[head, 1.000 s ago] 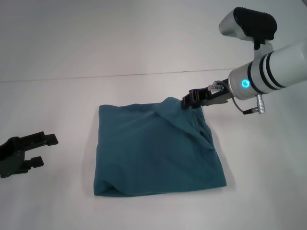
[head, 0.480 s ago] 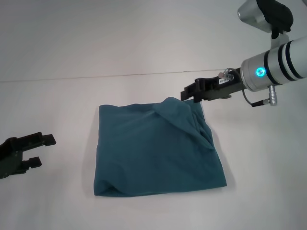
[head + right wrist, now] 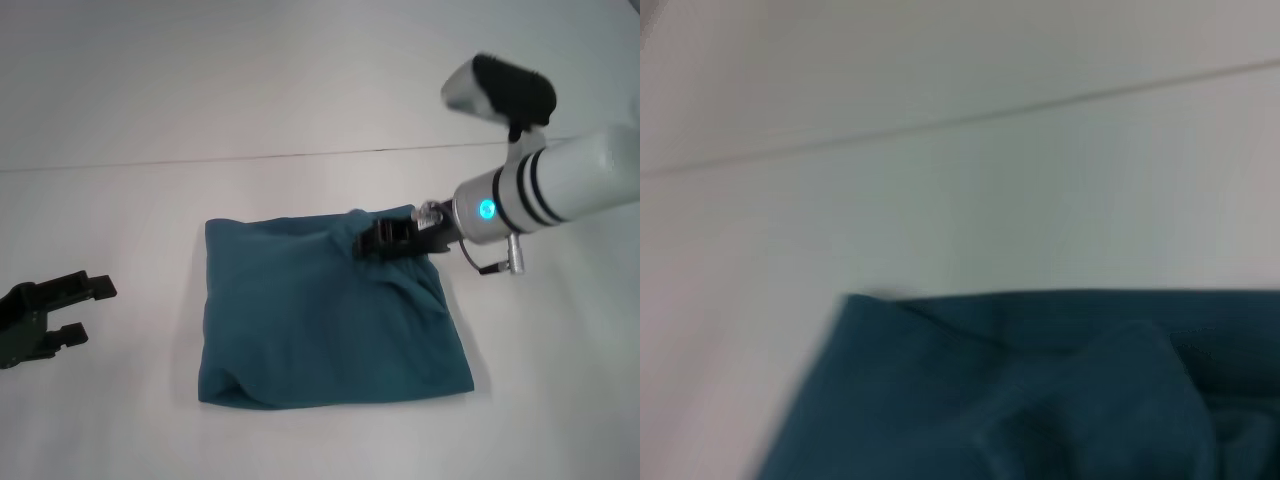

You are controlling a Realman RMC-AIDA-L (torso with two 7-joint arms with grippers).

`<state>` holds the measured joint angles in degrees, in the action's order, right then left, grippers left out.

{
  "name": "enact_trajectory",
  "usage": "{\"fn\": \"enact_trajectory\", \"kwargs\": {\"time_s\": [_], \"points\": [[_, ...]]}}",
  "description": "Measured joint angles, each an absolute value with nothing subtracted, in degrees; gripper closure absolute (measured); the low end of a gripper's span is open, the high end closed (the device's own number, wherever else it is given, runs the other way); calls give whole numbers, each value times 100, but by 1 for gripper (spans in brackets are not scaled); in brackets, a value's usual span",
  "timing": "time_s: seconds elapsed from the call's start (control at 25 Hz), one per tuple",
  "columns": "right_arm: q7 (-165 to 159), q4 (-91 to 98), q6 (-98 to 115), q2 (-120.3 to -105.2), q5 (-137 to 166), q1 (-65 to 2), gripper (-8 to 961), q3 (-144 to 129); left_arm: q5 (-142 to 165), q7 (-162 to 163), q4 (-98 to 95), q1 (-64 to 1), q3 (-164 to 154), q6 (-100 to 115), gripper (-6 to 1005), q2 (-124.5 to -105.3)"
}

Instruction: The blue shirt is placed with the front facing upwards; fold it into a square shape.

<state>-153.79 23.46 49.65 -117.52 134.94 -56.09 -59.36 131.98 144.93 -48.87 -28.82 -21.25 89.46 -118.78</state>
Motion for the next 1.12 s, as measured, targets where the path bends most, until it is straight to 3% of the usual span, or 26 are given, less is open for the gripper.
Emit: {"fn": "enact_trajectory", "kwargs": {"time_s": [0.2,0.64,1.12], "points": [[-15716,2467,4773,-11836,14052,-5688,514,-5939,13194,14494,-4886,-2885,-2127,8948,53,-11883],[-15400,3472,6314,-11640,12801,-5293,509,-5867,13165,14493,-4886,-2855,-2125,8956,53,-11875],[-15544,3141,6348,-11909,14061,-5789,513,-6047,13148,14494,-4886,-2872,-2126,8947,53,-11878]]}}
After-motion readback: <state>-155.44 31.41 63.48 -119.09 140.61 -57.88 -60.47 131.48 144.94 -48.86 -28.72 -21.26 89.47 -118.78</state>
